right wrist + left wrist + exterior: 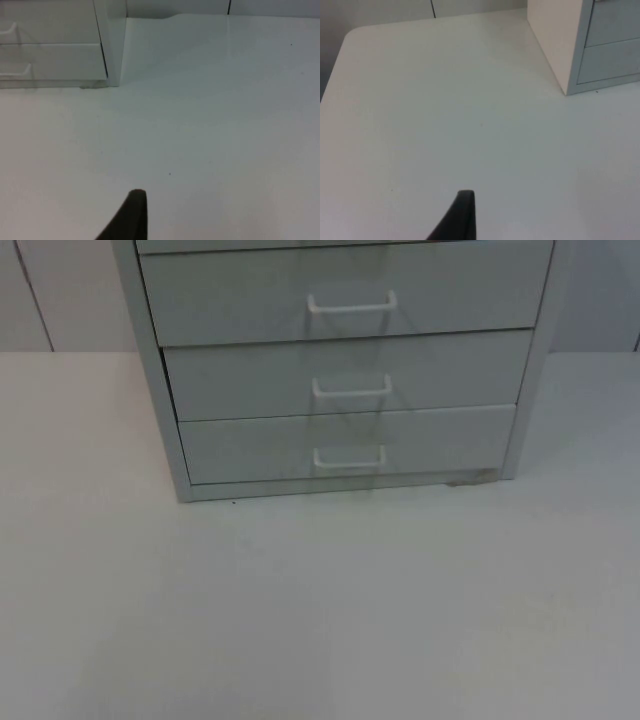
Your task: Open the drawer with the left hand, place the block into the drawer with the right hand, then close the drawer with the left hand.
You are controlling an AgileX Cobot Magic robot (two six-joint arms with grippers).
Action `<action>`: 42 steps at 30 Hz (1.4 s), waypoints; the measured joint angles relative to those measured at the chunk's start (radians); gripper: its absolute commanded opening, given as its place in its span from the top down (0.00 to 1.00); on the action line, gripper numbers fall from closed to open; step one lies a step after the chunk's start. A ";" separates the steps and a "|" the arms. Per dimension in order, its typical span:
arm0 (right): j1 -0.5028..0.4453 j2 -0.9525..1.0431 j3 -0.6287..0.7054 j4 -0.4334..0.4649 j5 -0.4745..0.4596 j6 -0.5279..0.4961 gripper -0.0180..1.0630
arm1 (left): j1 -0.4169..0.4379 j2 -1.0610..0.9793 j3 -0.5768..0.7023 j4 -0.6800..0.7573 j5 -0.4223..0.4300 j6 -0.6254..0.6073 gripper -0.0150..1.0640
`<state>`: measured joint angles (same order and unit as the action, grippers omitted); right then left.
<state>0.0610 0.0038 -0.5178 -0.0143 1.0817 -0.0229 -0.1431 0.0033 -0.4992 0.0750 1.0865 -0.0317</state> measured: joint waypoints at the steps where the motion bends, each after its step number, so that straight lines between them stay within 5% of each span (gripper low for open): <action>1: 0.000 0.000 0.000 0.000 0.000 0.000 0.01 | 0.000 0.000 0.000 0.000 0.000 0.000 0.01; 23: -0.003 0.000 0.000 0.000 0.000 0.005 0.01 | 0.000 0.000 0.000 0.000 0.000 0.002 0.01; 32: -0.128 0.000 0.000 0.000 0.000 0.005 0.01 | 0.000 0.000 0.000 0.000 0.000 0.002 0.01; 42: -0.130 0.000 0.000 0.000 0.000 0.005 0.01 | 0.010 0.000 0.000 0.000 0.000 0.002 0.01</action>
<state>-0.0686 0.0038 -0.5178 -0.0143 1.0817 -0.0183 -0.1334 0.0033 -0.4992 0.0750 1.0865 -0.0299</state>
